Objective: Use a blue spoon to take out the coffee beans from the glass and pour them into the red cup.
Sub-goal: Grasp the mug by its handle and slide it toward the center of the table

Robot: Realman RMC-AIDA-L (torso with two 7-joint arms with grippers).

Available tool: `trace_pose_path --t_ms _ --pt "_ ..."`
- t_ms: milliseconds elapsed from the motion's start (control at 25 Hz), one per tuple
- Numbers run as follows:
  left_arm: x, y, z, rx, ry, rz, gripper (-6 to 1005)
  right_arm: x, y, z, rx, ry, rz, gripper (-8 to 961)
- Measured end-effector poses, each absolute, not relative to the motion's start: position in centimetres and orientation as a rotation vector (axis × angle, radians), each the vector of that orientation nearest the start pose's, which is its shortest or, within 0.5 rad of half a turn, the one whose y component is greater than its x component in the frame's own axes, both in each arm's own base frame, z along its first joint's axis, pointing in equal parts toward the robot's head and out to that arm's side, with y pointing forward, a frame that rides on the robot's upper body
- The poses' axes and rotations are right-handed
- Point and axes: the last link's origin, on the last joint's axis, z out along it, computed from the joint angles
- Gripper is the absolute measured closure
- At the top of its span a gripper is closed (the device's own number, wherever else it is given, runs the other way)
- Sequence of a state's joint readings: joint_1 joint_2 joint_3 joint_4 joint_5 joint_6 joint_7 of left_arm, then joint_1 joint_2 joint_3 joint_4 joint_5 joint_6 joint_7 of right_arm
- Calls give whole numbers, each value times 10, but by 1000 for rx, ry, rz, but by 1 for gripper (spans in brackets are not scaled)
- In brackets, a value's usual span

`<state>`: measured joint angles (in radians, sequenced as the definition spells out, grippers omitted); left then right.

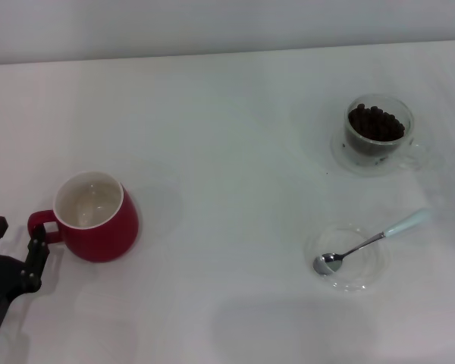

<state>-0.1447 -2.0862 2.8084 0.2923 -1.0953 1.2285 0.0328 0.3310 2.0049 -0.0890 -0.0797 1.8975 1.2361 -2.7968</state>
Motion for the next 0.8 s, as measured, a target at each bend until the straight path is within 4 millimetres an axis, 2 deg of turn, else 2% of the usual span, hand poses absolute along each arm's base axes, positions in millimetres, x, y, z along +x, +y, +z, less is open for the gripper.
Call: trace_pose_path --t_ms 80,400,600,800 --pt "-352 212 -75 -1796 -592 -545 365 414 284 73 -1375 598 568 115" --pt "-351 216 -77 -1819 -585 -535 598 413 286 73 -1376 599 570 116" --pt "-349 221 -79 -1832 -580 -533 787 413 286 73 -1376 600 569 117" --pt "-348 224 -82 -1850 -575 -517 860 414 285 73 -1374 602 567 118"
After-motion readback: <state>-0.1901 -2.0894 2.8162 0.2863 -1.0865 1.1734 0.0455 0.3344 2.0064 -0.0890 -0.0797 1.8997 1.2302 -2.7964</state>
